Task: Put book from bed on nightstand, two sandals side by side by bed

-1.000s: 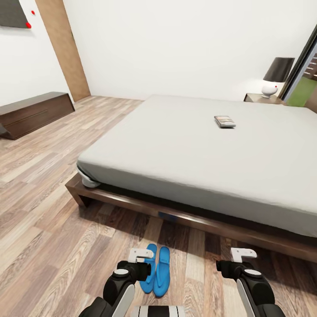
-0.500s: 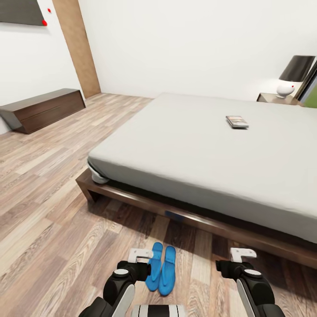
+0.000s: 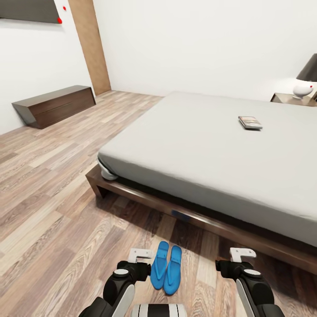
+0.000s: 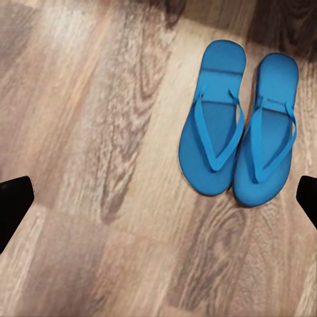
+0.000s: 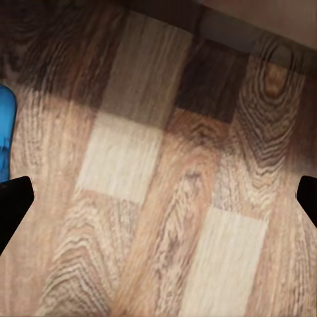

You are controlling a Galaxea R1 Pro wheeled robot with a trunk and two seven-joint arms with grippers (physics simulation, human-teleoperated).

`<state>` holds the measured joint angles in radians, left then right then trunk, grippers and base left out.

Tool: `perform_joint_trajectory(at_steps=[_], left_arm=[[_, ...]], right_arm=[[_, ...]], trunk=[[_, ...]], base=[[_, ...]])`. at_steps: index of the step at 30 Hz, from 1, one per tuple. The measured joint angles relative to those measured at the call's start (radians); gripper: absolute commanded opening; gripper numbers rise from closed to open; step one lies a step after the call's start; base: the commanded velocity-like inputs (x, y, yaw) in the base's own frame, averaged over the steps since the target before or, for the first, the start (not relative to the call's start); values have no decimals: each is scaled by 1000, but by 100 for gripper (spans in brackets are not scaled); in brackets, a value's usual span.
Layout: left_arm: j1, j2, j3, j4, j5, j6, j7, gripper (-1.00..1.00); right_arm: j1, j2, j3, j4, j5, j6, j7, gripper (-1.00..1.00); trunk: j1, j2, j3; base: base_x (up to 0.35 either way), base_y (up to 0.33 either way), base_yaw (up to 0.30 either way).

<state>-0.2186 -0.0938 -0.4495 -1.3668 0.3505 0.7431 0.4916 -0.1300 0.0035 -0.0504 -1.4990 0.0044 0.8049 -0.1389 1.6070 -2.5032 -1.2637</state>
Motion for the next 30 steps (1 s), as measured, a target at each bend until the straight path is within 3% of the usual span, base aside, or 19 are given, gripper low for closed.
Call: perform_joint_trajectory(at_steps=[14,30], left_arm=[[0,0,0,0,1,0,0,100],[0,-1,0,-1,1,0,0,100]], right_arm=[[0,1,31,0,0,-1,-4,100],[0,0,36,0,0,-1,-5,100]], trunk=[[0,0,-8],[0,0,-13]], base=[[0,0,116],[0,0,41]])
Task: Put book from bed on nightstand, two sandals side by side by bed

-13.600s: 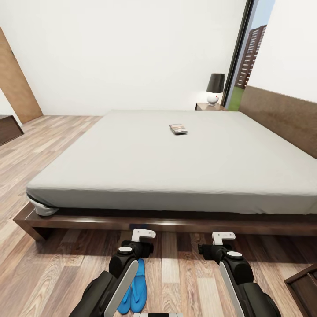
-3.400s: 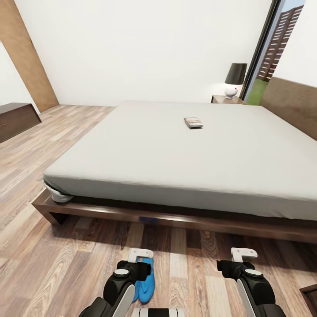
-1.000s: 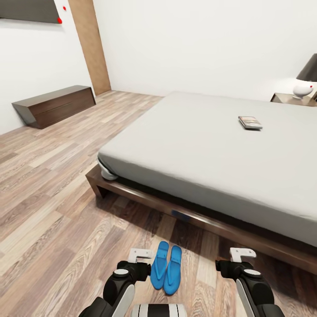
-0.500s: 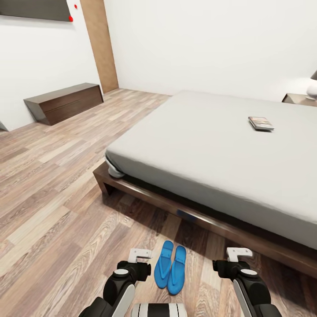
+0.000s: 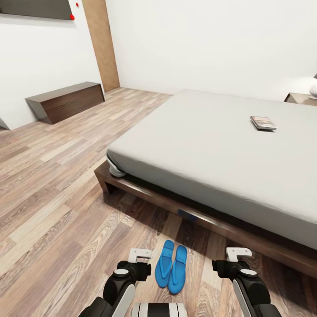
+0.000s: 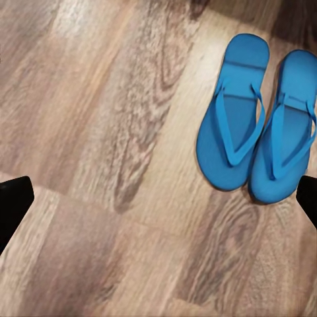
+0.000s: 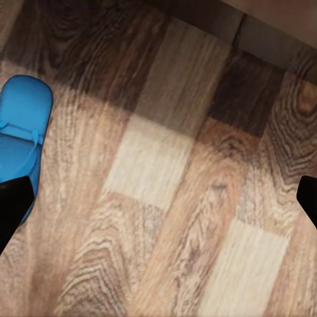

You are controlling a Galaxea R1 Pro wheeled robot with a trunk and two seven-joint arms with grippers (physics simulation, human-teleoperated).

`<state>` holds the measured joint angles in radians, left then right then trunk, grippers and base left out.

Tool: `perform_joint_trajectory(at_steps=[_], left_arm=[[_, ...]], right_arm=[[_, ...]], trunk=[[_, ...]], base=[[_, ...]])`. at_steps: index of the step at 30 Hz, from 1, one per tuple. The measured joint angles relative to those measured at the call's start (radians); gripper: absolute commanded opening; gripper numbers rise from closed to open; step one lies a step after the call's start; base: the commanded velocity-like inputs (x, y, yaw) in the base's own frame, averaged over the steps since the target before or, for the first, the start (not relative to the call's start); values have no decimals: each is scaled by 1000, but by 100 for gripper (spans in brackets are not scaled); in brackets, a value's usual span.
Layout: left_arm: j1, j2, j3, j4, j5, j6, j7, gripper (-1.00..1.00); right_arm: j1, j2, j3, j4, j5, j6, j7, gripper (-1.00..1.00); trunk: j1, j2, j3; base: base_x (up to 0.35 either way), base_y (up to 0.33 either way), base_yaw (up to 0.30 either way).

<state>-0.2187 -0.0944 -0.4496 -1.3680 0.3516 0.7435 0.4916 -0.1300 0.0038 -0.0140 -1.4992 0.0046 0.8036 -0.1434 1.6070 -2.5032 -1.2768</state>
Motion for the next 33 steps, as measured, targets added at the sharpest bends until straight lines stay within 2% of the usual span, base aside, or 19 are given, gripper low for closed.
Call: perform_joint_trajectory(at_steps=[33], left_arm=[[0,0,-1,-2,-3,0,0,100]], right_arm=[[0,-2,0,0,0,0,0,100]], trunk=[[0,0,-30]], base=[[0,0,74]])
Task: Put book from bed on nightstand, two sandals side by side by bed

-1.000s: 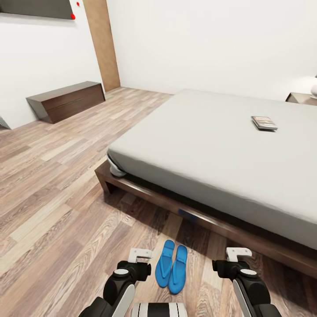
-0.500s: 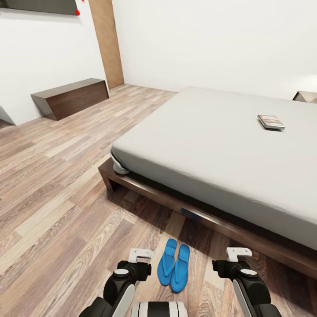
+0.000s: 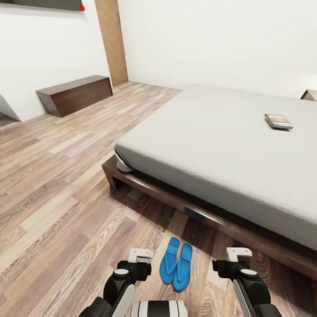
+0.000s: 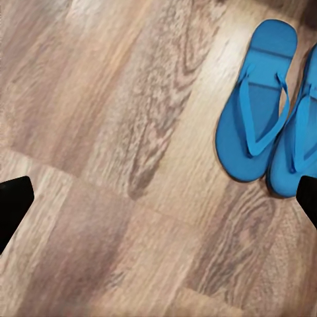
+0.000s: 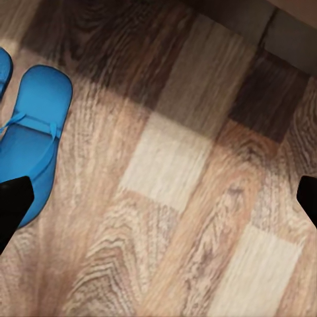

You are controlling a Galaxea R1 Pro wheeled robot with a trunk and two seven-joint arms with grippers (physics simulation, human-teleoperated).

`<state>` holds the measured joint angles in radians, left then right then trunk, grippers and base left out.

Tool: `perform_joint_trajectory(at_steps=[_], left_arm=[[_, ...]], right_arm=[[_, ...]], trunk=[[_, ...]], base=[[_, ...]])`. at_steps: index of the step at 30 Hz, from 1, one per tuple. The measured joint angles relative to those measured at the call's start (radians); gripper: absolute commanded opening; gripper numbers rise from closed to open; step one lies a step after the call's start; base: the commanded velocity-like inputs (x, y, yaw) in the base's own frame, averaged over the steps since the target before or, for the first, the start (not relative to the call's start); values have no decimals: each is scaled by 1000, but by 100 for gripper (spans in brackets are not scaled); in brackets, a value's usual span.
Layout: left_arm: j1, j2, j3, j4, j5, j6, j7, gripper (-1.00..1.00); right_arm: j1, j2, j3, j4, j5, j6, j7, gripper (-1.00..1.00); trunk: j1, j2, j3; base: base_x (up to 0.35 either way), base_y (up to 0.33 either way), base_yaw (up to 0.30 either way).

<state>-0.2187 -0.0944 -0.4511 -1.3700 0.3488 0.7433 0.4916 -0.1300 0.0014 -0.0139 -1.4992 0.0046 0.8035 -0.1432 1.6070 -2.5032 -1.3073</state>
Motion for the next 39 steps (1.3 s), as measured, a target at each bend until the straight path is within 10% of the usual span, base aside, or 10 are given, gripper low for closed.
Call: perform_joint_trajectory(at_steps=[39], left_arm=[[0,1,0,0,0,0,1,100]], right_arm=[[3,0,0,0,-1,0,2,100]], trunk=[[0,0,-13]], base=[[0,0,12]])
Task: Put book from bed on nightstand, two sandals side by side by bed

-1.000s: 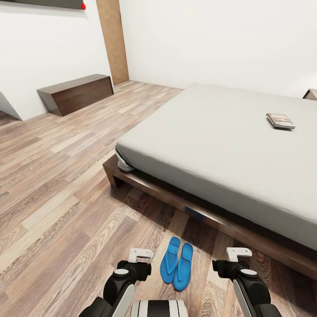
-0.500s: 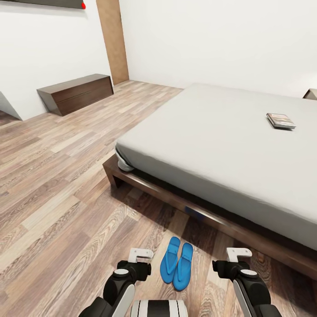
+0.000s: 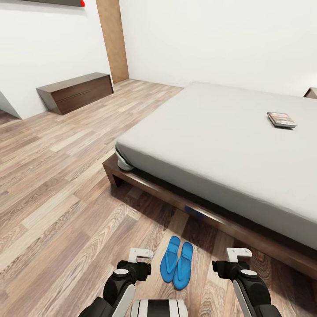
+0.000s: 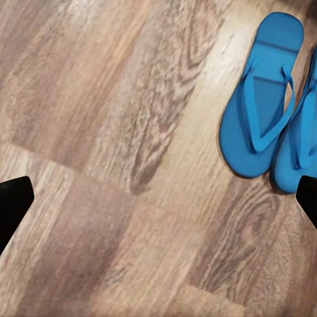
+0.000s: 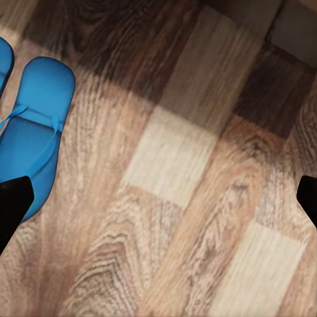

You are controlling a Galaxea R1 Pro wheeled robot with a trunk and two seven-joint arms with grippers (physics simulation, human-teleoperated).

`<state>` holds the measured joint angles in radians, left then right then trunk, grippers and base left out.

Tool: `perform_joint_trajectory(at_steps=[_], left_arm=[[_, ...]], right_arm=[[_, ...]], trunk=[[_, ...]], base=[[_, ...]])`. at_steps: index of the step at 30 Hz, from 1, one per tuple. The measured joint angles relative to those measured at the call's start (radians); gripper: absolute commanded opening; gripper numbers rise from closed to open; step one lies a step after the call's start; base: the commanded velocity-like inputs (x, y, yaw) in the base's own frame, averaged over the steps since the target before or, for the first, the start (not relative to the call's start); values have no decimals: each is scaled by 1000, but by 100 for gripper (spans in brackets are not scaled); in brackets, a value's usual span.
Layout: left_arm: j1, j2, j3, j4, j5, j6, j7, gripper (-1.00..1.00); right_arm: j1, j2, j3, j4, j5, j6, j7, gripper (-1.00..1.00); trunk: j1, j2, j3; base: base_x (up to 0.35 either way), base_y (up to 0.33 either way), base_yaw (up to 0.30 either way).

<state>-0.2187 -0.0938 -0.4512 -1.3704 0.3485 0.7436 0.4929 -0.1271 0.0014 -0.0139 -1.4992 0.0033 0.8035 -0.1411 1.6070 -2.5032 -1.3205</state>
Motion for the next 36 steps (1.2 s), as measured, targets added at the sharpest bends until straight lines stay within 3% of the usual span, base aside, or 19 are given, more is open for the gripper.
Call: perform_joint_trajectory(at_steps=[16,36], left_arm=[[0,0,-1,0,0,0,0,100],[0,0,-1,0,0,0,0,100]], right_arm=[[6,0,1,0,1,0,-1,100],[16,1,2,0,1,0,-2,100]], trunk=[[0,0,-10],[0,0,-16]], base=[[0,0,41],[0,0,156]])
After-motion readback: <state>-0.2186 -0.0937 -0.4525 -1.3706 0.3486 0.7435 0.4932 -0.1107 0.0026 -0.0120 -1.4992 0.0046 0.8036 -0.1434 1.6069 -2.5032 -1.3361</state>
